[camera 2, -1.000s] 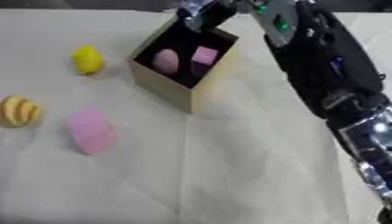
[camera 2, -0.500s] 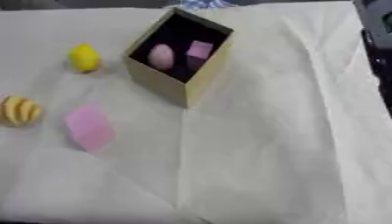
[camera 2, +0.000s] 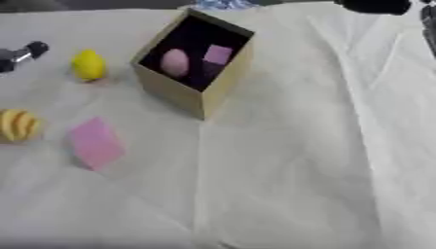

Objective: Pick up objects on the table and place them in the box.

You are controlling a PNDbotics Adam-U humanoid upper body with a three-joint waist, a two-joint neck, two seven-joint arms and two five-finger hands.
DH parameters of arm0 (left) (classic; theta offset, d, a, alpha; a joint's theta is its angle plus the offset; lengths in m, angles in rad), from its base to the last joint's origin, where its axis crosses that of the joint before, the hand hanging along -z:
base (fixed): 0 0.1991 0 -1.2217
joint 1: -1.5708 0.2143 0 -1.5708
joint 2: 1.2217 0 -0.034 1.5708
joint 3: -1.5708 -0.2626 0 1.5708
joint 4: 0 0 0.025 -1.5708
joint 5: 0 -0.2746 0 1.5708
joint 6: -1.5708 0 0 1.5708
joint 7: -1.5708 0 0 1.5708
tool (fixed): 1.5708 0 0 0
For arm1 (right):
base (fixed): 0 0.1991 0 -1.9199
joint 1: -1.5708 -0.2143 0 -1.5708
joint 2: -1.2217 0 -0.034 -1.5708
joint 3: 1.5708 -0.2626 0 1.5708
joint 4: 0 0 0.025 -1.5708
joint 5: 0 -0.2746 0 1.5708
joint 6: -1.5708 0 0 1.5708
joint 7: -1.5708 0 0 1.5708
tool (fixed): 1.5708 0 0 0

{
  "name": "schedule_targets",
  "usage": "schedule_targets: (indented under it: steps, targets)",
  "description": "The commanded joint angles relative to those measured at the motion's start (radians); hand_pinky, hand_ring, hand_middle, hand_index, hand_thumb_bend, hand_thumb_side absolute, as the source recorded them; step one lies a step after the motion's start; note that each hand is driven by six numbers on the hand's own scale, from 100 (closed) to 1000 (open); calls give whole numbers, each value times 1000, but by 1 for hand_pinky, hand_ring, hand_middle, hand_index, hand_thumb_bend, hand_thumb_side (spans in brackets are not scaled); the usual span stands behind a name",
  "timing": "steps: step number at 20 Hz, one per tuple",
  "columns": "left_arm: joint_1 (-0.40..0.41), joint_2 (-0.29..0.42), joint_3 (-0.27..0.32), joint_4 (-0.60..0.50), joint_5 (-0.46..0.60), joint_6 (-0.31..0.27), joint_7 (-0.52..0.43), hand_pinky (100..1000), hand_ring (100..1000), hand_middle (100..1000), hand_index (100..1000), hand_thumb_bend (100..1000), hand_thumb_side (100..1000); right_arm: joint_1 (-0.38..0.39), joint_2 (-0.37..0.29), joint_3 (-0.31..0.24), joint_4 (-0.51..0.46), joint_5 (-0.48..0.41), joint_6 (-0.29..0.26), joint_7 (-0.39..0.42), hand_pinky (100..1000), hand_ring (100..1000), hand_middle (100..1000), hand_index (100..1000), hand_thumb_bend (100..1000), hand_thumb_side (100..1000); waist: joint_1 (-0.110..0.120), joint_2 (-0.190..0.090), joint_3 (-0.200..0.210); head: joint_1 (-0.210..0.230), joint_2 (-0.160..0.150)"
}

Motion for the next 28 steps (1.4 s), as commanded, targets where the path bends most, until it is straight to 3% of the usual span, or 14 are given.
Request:
schedule_targets:
  steps: [1,5,10,16,21,28]
  targets:
    - [-16,97,-77,81,-15,-51,-55,849,815,782,895,636,491,12,-41,-2,-106,-60,54,-26,888,873,630,754,100,281,-2,-17,3,12,-11]
    - [-41,105,-161,178,27,-115,-119,859,825,791,905,656,483,61,-67,-22,-202,-123,118,-10,889,873,627,752,100,294,-1,-20,20,-4,-5]
    - [-20,126,-156,226,17,-199,-204,864,832,798,899,682,404,83,-83,-35,-269,-190,202,6,889,872,624,749,100,308,6,-23,37,-16,2]
    - [-27,113,-119,287,-15,-288,-307,860,831,796,883,662,243,93,-78,-43,-334,-209,306,2,889,870,620,745,100,317,4,-25,36,-20,-3]
    - [-77,82,-85,330,-43,-296,-393,849,819,778,866,612,115,104,-77,-47,-384,-215,379,-2,889,869,618,743,100,323,2,-24,36,-19,-5]
    - [-145,36,-61,361,-39,-282,-498,832,802,754,843,528,120,113,-77,-53,-398,-212,402,-8,889,868,616,742,100,325,0,-20,35,-16,-9]
